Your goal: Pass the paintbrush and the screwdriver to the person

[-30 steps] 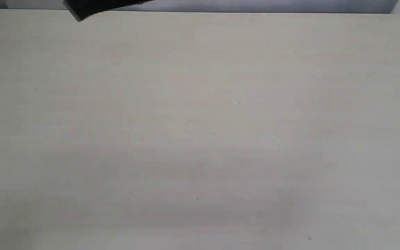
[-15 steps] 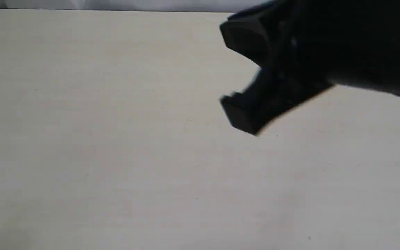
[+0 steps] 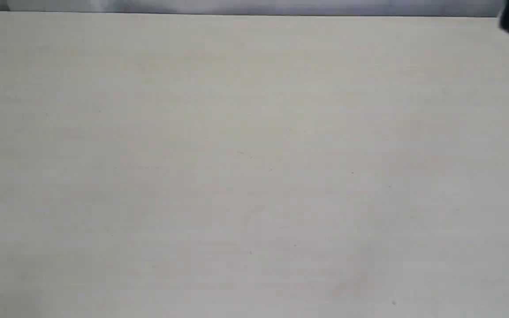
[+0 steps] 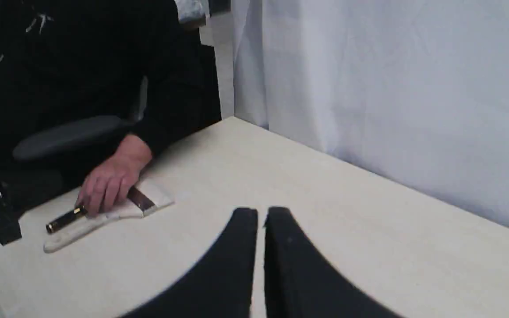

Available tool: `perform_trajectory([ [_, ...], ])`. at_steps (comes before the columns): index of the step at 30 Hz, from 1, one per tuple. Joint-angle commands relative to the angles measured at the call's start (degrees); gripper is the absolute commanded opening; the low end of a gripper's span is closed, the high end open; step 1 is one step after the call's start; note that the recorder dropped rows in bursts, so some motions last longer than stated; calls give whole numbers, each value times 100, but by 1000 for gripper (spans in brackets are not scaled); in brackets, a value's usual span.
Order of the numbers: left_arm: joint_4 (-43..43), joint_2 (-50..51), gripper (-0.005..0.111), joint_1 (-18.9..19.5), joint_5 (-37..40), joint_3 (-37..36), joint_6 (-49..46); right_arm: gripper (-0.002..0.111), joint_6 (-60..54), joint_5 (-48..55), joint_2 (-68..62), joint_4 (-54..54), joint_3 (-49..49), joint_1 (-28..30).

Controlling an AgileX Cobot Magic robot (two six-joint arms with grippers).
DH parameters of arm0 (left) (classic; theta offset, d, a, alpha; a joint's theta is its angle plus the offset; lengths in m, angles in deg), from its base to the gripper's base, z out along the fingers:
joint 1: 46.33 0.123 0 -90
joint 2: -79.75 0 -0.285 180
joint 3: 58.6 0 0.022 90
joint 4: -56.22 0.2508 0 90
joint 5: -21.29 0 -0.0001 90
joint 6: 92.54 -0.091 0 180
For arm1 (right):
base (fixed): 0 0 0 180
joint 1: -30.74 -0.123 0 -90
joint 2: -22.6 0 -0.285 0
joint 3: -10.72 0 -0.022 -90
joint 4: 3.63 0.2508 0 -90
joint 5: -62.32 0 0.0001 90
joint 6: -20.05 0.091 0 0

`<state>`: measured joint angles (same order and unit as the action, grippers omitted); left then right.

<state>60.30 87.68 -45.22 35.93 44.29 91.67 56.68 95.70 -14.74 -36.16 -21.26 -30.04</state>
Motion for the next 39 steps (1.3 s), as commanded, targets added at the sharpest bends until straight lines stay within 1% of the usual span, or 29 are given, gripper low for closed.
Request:
perform_trajectory([
  [1, -15, -14, 0, -47, -34, -12, 12, 5, 24, -9, 342, 39, -27, -4],
  [5, -15, -14, 0, -47, -34, -12, 12, 5, 24, -58, 757, 27, -27, -4],
  [7, -15, -14, 0, -47, -34, -12, 12, 5, 24, -69, 945, -116, -27, 125],
  [10, -15, -14, 0, -47, -34, -12, 12, 5, 24, -20, 1174, -24, -71, 809],
  [12, -15, -14, 0, -47, -34, -12, 12, 5, 24, -59, 1275, -24, -176, 1369],
  [13, -15, -14, 0, -47, -34, -12, 12, 5, 24, -93, 1317, -24, -284, 1787],
  [14, -15, -14, 0, -47, -34, -12, 12, 5, 24, -133, 1351, -24, -375, 2006],
  [15, -15, -14, 0, -47, -34, -12, 12, 5, 24, -199, 1375, -16, -505, 2448],
  [19, -4, -14, 0, -47, -36, -12, 12, 5, 24, -404, 1388, 114, -1033, 3688],
  [22, -4, -14, 0, -47, -36, -12, 12, 5, 24, -826, 1388, 282, -1381, 4443],
  [25, -4, -14, 0, -47, -36, -12, 12, 5, 24, -1316, 1492, 359, -1710, 5025],
  [30, -4, -14, 0, -47, -36, -12, 12, 5, 24, -1957, 1866, 372, -2258, 5814],
  [33, -4, -14, 0, -47, -36, -12, 12, 5, -25, -2157, 2183, 304, -2637, 6125],
  [39, -4, -14, 0, -47, -36, -12, 12, 5, -145, -2199, 2788, 304, -3303, 6415],
])
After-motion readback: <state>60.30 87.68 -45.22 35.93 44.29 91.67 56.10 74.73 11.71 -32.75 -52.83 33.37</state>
